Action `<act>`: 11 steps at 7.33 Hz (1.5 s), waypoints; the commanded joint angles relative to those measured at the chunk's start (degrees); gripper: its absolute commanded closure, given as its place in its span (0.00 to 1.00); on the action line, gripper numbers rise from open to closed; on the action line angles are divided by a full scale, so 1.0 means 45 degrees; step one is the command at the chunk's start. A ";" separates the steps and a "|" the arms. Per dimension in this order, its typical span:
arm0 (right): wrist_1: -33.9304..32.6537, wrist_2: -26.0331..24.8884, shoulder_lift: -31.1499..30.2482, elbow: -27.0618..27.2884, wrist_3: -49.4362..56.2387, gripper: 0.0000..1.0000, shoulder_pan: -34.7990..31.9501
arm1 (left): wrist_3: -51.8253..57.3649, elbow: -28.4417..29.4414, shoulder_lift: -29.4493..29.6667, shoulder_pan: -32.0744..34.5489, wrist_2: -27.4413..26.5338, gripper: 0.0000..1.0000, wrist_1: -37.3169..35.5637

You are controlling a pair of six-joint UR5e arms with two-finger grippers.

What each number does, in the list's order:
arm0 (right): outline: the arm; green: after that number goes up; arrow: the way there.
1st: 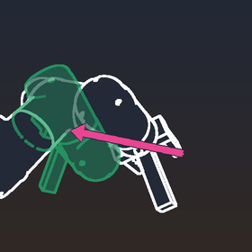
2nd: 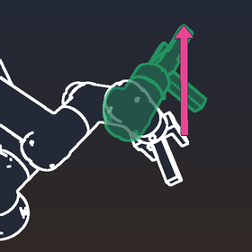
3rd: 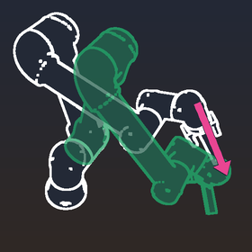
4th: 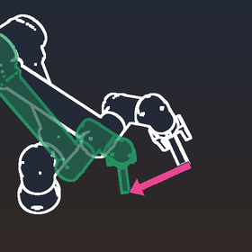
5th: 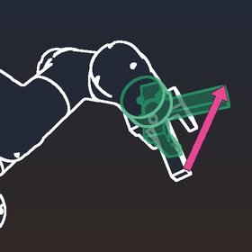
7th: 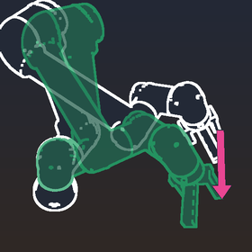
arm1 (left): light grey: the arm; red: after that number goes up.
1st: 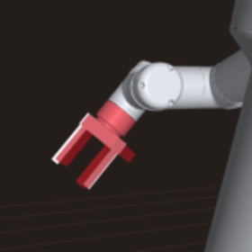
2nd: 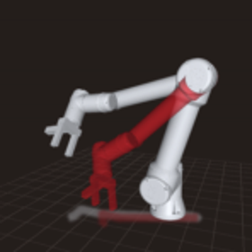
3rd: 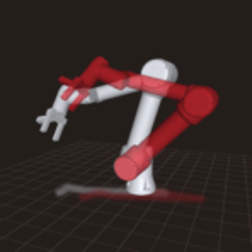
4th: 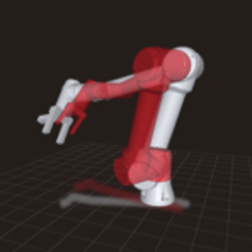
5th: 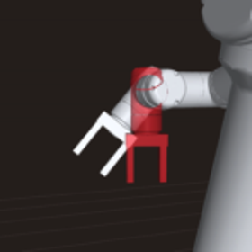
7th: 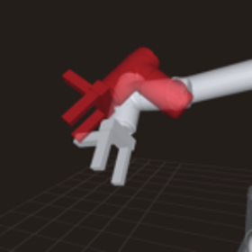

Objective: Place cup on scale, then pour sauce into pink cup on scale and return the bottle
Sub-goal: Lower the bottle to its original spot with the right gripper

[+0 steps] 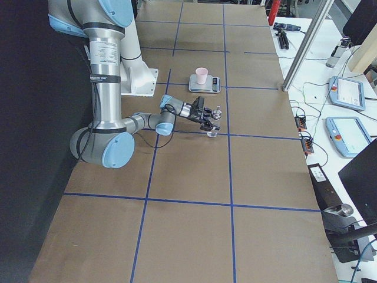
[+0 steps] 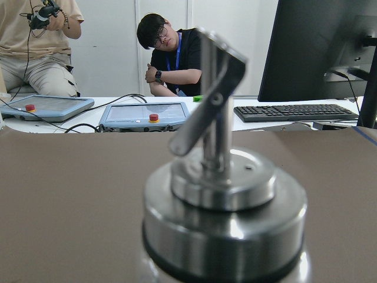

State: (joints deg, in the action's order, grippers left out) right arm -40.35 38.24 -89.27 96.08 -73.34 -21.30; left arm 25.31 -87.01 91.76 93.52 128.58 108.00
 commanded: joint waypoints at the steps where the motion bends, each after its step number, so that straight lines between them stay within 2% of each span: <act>1: -0.0018 -0.0214 0.0034 -0.0042 0.0318 1.00 0.0239 | 0.0000 0.0000 0.0000 -0.0002 0.0000 0.00 -0.0015; 5: 0.0138 -0.0177 -0.0005 -0.0023 0.0380 0.99 0.0299 | 0.0000 0.0000 0.0000 -0.0002 0.0000 0.00 0.0005; 6: 0.0138 -0.0196 -0.0005 -0.0023 0.0399 0.81 0.0318 | 0.0019 0.0000 0.0000 -0.0002 0.0000 0.00 0.0005; 8: 0.0119 -0.0390 -0.0005 -0.0042 0.0399 0.00 0.0396 | 0.0019 0.0000 0.0019 -0.0002 0.0000 0.00 0.0005; 11: 0.0138 -0.0411 -0.0005 0.0074 0.0477 0.00 0.0436 | 0.0019 0.0000 0.0078 -0.0002 -0.0058 0.00 0.0005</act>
State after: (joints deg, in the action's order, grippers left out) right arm -39.79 36.38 -89.25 96.10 -71.46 -19.40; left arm 25.40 -87.01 91.98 93.52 128.52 108.02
